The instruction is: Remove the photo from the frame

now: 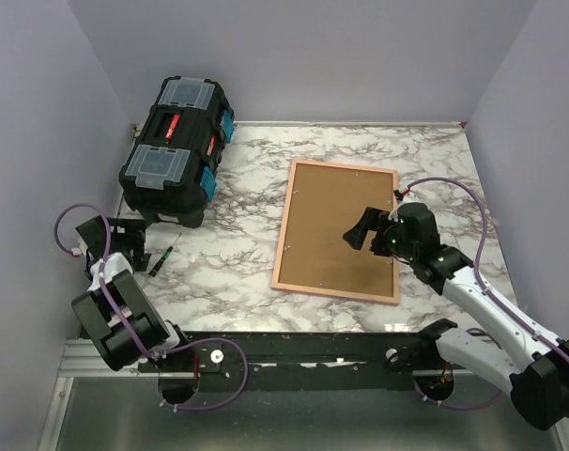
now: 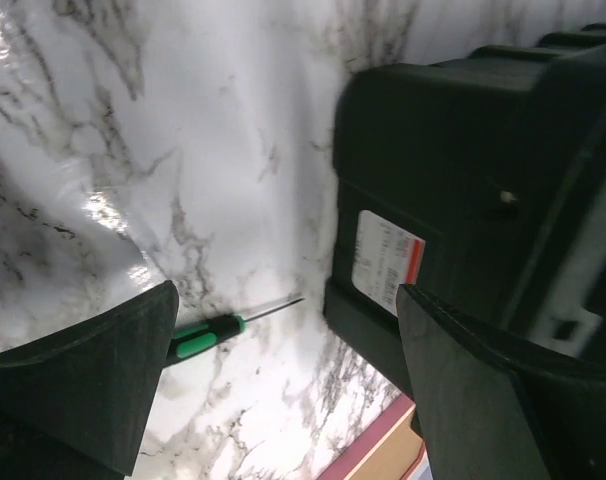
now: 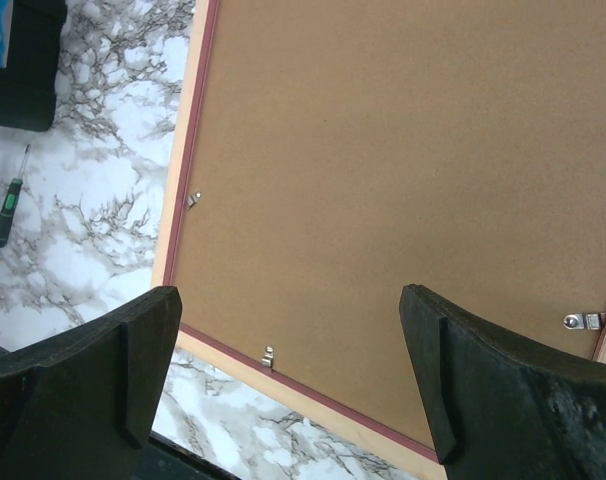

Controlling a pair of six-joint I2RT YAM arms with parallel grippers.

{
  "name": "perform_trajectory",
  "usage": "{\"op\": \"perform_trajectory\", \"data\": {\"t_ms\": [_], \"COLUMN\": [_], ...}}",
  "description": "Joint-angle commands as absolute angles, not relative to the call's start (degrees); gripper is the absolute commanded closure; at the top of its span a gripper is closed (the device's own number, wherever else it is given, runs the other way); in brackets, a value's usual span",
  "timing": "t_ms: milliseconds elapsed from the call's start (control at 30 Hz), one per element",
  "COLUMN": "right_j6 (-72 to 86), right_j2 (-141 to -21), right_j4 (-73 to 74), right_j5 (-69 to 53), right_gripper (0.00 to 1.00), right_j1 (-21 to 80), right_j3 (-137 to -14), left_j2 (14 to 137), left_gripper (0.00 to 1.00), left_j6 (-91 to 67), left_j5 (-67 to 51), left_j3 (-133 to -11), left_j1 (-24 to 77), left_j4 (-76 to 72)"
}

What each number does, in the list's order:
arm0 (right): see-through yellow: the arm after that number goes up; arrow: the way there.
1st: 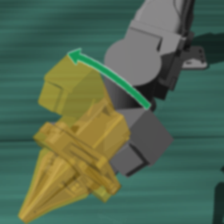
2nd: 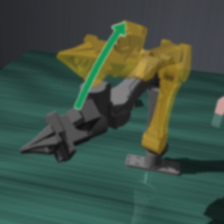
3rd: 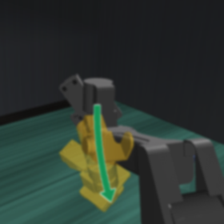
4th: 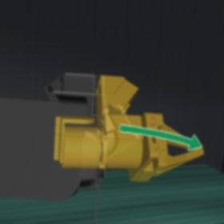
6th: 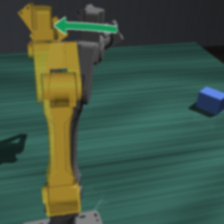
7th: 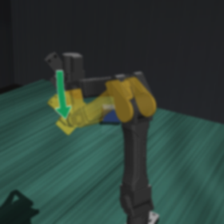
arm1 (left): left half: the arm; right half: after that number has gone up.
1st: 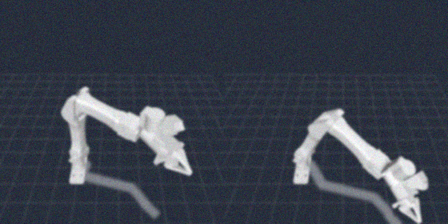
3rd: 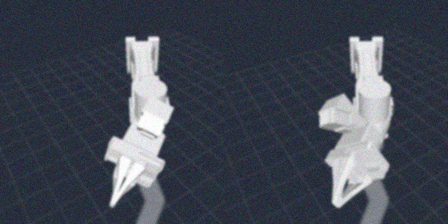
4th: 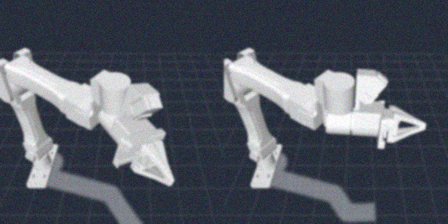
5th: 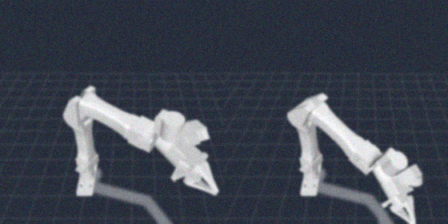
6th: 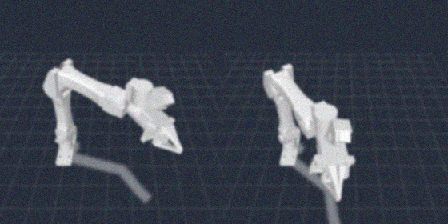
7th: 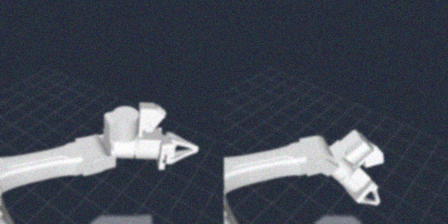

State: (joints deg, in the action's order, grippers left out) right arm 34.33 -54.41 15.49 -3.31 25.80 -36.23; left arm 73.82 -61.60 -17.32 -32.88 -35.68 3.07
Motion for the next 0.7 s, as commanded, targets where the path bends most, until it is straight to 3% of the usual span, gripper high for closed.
{"op": "perform_trajectory", "data": {"t_ms": [0,533,667], "right_j6": [33.1,33.3,33.3], "right_j2": [-52.5,-50.4,-51.2], "right_j4": [15.1,17.0,16.6], "right_j5": [-2.7,-2.2,-2.5], "right_gripper": [0.0,0.0,0.0], "right_j1": [25.7,25.7,25.7], "right_j3": [-35.9,-36.3,-36.2], "left_j2": [77.5,73.2,68.6], "left_gripper": [0.06,0.05,0.02], "left_j6": [-63.5,-60.8,-57.2], "left_j5": [-18.3,-20.7,-14.5], "left_j3": [-31.4,-27.0,-26.3], "left_j1": [-36.1,-27.8,-24.3], "left_j4": [4.5,13.9,16.8]}}
